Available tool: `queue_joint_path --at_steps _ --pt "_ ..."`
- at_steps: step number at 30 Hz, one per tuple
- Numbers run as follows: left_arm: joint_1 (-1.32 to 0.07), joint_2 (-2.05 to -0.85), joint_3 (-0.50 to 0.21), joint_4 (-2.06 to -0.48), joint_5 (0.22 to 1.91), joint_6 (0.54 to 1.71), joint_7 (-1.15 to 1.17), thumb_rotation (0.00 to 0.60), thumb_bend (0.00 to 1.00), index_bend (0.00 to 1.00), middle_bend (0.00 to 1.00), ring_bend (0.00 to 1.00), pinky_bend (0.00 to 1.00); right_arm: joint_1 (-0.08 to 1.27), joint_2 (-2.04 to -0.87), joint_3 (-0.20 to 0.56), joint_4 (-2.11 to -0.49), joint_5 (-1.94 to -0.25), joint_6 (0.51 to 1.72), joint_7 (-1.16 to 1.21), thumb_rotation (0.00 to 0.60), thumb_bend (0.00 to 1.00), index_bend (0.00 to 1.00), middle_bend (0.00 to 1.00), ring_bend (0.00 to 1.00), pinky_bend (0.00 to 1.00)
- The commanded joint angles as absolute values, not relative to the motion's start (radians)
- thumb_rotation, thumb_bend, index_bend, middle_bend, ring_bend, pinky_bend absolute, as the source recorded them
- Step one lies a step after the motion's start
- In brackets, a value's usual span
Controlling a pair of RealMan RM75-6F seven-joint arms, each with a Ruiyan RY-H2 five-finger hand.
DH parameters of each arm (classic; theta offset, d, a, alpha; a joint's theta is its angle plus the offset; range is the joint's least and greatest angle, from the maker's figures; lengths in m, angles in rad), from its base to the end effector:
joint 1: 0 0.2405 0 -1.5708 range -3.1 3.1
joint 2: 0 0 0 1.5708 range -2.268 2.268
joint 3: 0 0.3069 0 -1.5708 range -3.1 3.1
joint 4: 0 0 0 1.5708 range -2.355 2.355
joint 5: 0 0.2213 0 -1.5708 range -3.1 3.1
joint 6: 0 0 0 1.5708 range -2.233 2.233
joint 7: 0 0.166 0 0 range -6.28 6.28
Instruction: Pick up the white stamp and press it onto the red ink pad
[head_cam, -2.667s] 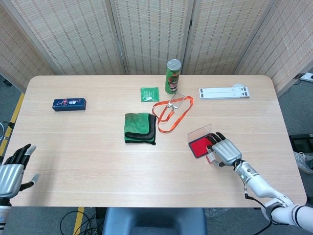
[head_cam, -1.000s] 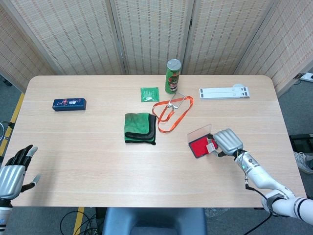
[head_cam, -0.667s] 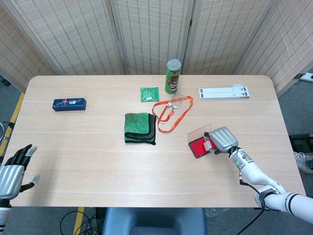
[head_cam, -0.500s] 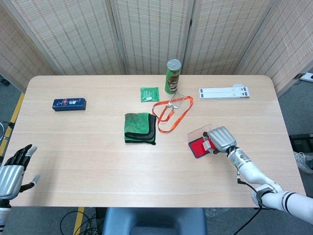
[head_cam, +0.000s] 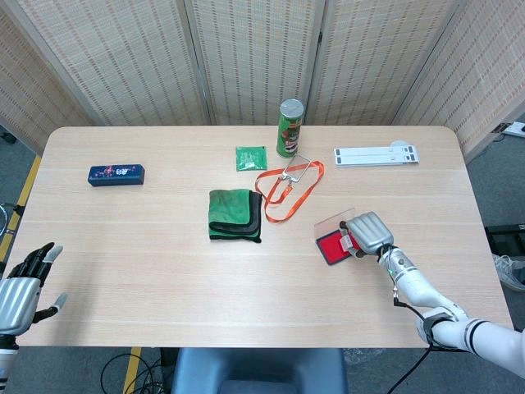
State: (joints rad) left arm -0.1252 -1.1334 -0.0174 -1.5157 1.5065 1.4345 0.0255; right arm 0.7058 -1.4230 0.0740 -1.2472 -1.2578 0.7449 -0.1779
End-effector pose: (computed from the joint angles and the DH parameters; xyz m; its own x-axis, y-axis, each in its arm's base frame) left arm -0.3772 0.2171 0.1632 0.4952 0.0586 0.8668 0.8687 -0.0467 -0.4931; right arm -0.2879 -0.4162 0.0042 0.6490 -0.3571 0.6717 -0.7586 -0.3704 0.5361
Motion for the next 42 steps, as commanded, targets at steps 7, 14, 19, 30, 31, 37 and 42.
queue_joint_path --at_steps 7,14,19,30,31,37,42 --pt "-0.126 -1.135 -0.017 -1.514 1.507 1.433 0.029 0.600 0.32 0.00 0.09 0.13 0.28 0.707 -1.438 0.067 -1.227 -1.257 0.742 -0.186 0.600 0.35 0.88 1.00 0.85 0.84" --pt "-0.126 -1.136 -0.017 -1.513 1.506 1.432 0.030 0.600 0.32 0.00 0.09 0.13 0.28 0.707 -1.446 0.063 -1.209 -1.260 0.739 -0.173 0.600 0.36 0.88 1.00 0.85 0.84" --pt "-0.126 -1.135 -0.018 -1.512 1.506 1.432 0.028 0.600 0.32 0.00 0.09 0.13 0.28 0.704 -1.446 0.064 -1.204 -1.265 0.744 -0.159 0.600 0.35 0.88 1.00 0.85 0.84" --pt "-0.129 -1.140 -0.019 -1.510 1.500 1.424 0.041 0.600 0.32 0.00 0.09 0.13 0.28 0.682 -1.372 0.063 -1.303 -1.299 0.807 -0.156 0.600 0.35 0.89 1.00 0.85 0.84" --pt "-0.130 -1.142 -0.018 -1.509 1.500 1.423 0.044 0.600 0.32 0.00 0.09 0.13 0.28 0.677 -1.357 0.063 -1.328 -1.303 0.818 -0.160 0.600 0.36 0.89 1.00 0.85 0.84" --pt "-0.130 -1.148 -0.017 -1.510 1.497 1.418 0.062 0.600 0.32 0.00 0.09 0.13 0.28 0.656 -1.290 0.043 -1.450 -1.331 0.860 -0.209 0.600 0.35 0.89 1.00 0.85 0.84" --pt "-0.126 -1.158 -0.028 -1.503 1.486 1.435 0.088 0.600 0.32 0.00 0.09 0.13 0.28 0.649 -1.260 0.006 -1.511 -1.341 0.837 -0.248 0.600 0.33 0.89 1.00 0.83 0.83"
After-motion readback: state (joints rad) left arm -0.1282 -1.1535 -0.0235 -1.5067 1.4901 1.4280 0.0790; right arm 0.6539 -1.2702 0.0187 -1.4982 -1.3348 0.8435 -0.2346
